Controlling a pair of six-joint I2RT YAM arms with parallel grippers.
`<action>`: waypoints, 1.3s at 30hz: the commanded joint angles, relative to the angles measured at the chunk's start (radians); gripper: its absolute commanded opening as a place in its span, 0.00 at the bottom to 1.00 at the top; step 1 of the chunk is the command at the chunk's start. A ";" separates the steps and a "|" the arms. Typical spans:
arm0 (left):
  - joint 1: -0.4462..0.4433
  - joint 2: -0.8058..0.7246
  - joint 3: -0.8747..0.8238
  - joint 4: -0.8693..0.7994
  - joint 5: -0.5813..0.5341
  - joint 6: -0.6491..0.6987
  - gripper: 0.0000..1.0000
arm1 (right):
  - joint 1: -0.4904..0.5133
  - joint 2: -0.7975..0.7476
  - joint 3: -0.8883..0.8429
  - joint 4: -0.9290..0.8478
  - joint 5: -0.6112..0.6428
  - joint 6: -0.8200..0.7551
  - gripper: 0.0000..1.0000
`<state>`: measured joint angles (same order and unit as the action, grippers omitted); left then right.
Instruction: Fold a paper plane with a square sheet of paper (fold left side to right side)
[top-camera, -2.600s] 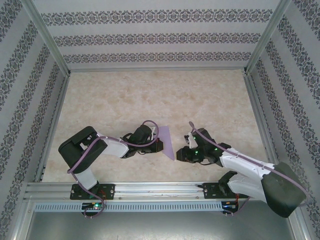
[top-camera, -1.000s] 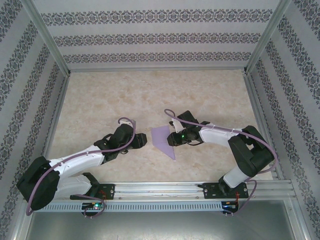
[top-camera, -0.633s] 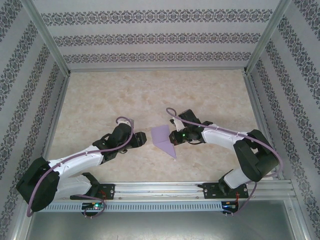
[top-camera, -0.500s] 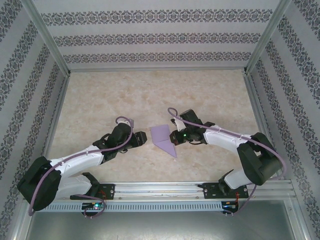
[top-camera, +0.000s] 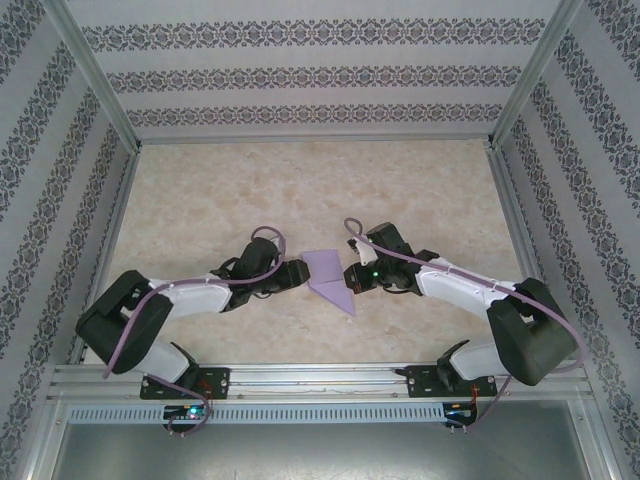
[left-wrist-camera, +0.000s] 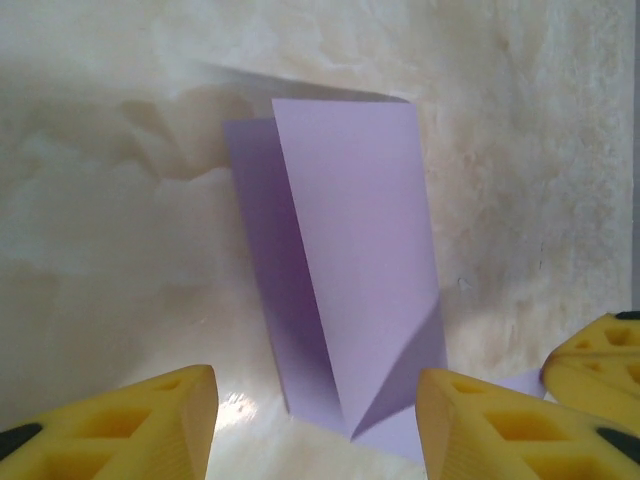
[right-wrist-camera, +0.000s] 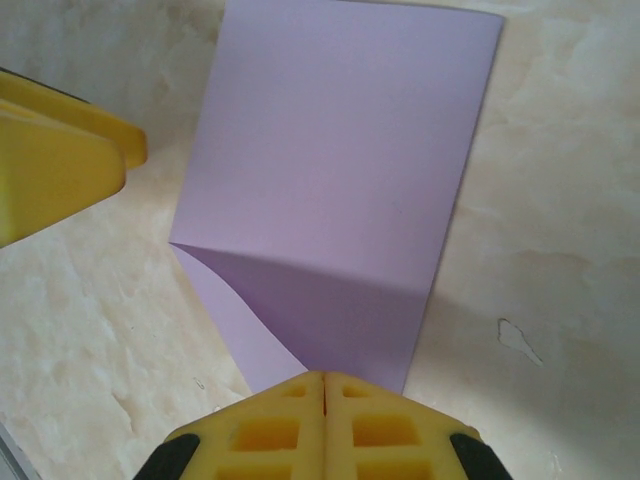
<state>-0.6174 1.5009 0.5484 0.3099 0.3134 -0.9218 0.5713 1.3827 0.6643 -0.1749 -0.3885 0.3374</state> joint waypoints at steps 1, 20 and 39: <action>0.016 0.058 0.049 0.105 0.060 -0.016 0.52 | -0.010 -0.016 -0.015 0.012 0.003 0.009 0.00; 0.018 0.173 0.150 0.106 0.106 -0.004 0.02 | -0.030 -0.082 0.001 -0.076 0.065 -0.009 0.26; 0.013 0.128 0.140 0.132 0.136 -0.075 0.05 | 0.365 -0.114 -0.002 -0.117 0.529 0.075 0.49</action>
<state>-0.6132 1.6516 0.6796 0.4061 0.4377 -0.9794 0.9035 1.2278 0.6582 -0.3038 -0.0032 0.3855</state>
